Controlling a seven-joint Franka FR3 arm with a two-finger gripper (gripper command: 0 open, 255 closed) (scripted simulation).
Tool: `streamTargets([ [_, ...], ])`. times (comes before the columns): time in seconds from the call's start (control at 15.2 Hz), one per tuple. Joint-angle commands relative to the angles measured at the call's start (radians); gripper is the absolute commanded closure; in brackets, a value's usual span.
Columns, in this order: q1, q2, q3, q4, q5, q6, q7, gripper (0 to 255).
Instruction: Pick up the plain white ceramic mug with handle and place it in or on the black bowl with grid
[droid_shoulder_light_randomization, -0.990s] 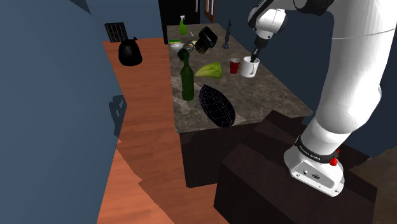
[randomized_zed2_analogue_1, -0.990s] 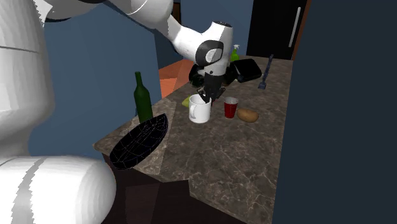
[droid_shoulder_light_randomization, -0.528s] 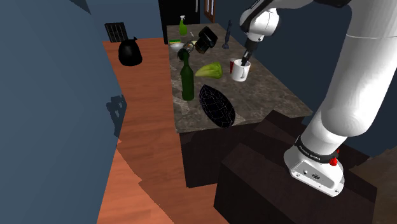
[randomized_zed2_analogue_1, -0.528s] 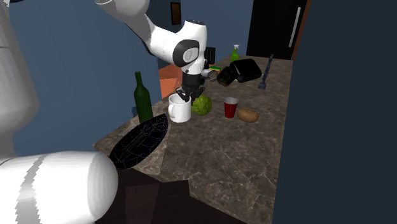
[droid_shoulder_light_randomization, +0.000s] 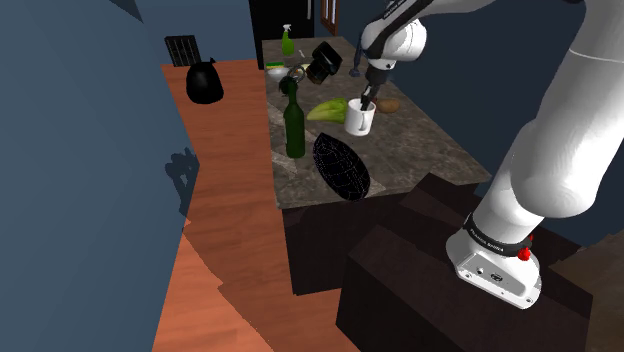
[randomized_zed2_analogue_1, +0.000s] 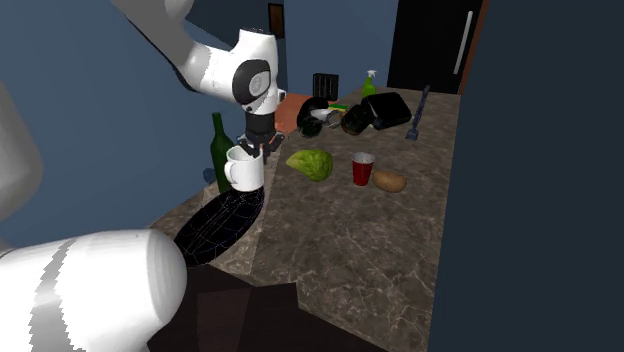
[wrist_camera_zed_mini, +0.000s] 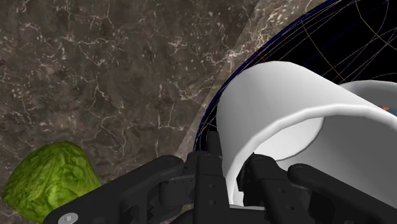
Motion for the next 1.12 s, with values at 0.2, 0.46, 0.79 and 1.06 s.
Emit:
streamTargets([
  [0.2, 0.074, -0.062, 0.049, -0.056, -0.075, 0.029, 0.174, 255],
  [0.46, 0.102, -0.056, 0.075, -0.076, -0.077, 0.061, 0.225, 255],
  [0.79, 0.099, -0.002, 0.082, -0.093, -0.014, 0.121, 0.175, 255],
  [1.06, 0.093, 0.045, 0.095, -0.102, 0.044, 0.166, 0.130, 255],
])
